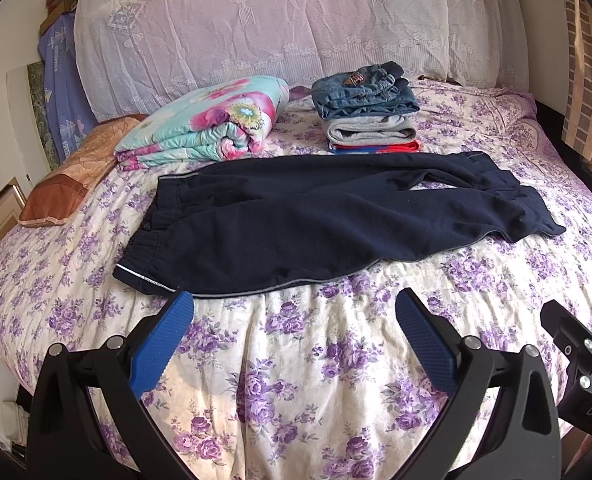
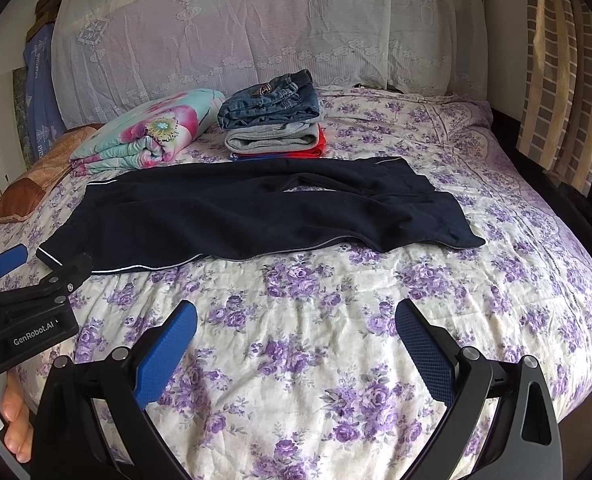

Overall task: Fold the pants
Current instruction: 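Grasp the navy pants waistband with the left gripper while the right gripper grasps a leg hem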

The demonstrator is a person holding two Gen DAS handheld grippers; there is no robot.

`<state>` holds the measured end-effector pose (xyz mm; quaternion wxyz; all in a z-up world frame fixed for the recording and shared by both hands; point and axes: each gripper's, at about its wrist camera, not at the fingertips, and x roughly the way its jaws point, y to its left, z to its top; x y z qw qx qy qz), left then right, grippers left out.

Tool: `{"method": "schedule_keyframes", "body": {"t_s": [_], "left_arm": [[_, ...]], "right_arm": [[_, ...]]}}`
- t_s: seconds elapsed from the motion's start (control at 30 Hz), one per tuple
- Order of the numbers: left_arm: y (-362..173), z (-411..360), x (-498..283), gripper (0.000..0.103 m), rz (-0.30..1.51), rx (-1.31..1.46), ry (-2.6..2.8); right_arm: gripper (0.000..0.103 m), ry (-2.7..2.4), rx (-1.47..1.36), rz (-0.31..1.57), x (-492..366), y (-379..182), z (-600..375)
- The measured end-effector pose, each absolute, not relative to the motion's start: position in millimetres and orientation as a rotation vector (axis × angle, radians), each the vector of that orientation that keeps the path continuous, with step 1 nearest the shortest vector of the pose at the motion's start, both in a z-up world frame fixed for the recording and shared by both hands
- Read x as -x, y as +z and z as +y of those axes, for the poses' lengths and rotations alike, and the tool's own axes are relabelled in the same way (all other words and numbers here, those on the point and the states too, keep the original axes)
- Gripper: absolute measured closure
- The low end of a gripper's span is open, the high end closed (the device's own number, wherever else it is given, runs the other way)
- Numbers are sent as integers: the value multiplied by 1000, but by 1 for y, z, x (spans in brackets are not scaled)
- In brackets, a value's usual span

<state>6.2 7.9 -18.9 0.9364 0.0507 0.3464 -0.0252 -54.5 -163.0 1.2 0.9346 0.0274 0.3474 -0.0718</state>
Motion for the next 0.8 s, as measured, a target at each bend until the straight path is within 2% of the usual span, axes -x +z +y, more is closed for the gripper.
{"method": "schedule_keyframes", "body": {"t_s": [0.23,0.47,0.6,0.63,0.67,0.7,0.73,0.77,0.8], "left_arm": [[-73,69,-55,4,1006,82,-3],[-94,166,-118,5,1096,381,116],[-109,190,-134,8,1107,521,121],[-110,193,-137,28,1098,525,129],[-110,195,-142,56,1098,509,148],[-110,198,-146,59,1100,516,144],[-109,203,-149,79,1090,557,117],[-107,207,-150,88,1081,594,81],[-104,208,-149,89,1070,602,72]], "right_arm": [[3,-147,-92,796,33,-27,-175],[3,-118,-63,793,33,-30,-165],[3,-129,-60,789,35,-28,-168],[3,-132,-67,790,35,-28,-171],[3,-137,-75,791,35,-28,-174],[3,-142,-80,793,35,-28,-177],[3,-147,-85,795,35,-28,-180],[3,-154,-86,796,36,-28,-182],[3,-160,-85,796,36,-28,-185]]}}
